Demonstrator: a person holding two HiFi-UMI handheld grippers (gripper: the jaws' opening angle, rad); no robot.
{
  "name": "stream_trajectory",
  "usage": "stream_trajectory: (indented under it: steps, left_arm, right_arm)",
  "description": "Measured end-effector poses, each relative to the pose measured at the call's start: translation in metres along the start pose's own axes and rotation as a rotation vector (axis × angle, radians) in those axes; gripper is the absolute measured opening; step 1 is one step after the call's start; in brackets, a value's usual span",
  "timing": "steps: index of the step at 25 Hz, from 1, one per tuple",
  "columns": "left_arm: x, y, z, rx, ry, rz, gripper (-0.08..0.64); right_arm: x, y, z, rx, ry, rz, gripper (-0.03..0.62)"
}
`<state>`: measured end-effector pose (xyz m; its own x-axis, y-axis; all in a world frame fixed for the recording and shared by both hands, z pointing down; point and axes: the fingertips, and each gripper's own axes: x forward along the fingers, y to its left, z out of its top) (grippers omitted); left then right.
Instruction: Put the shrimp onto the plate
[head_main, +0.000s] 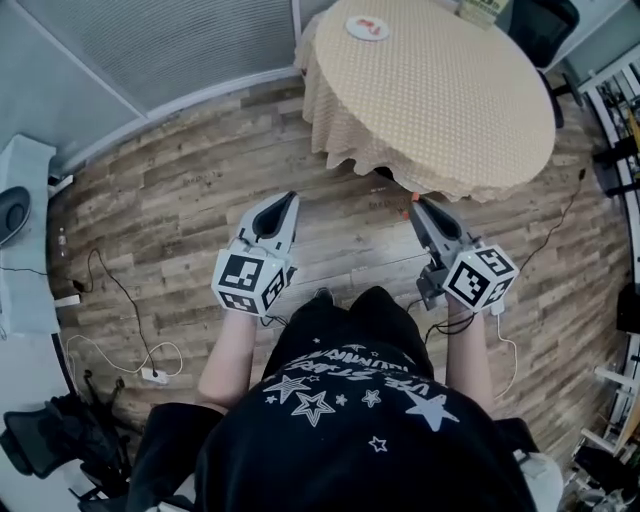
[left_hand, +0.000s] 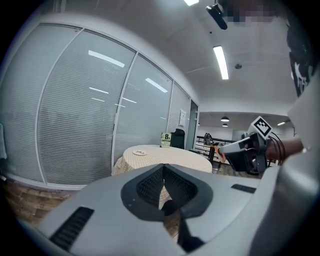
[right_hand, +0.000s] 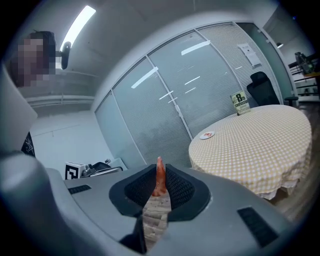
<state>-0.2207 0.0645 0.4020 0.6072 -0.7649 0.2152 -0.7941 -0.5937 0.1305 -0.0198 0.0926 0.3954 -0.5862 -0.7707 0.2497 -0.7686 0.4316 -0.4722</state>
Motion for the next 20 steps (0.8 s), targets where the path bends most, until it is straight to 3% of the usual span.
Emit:
stream_trajectory:
  steps: [5, 10, 15, 20]
  left_arm:
    - [0.017, 0.003, -0.006, -0.01, 0.021, 0.0, 0.008]
    - [0.042, 0.005, 0.0, 0.037, 0.038, 0.008, 0.008]
    - [0.076, 0.021, 0.015, 0.036, 0.045, 0.041, 0.008]
    - [0.13, 0.025, 0.034, 0.053, 0.049, 0.023, 0.008]
  right_arm:
    - [-0.005, -0.024, 0.009, 0.028, -0.025, -0.034, 0.061]
    - [0.017, -0.053, 0.011, 0.06, -0.015, -0.012, 0.061]
    - [0.051, -0.085, 0.047, 0.057, -0.037, 0.021, 0.062]
    - [0.072, -0.12, 0.08, 0.053, -0.049, 0.026, 0.061]
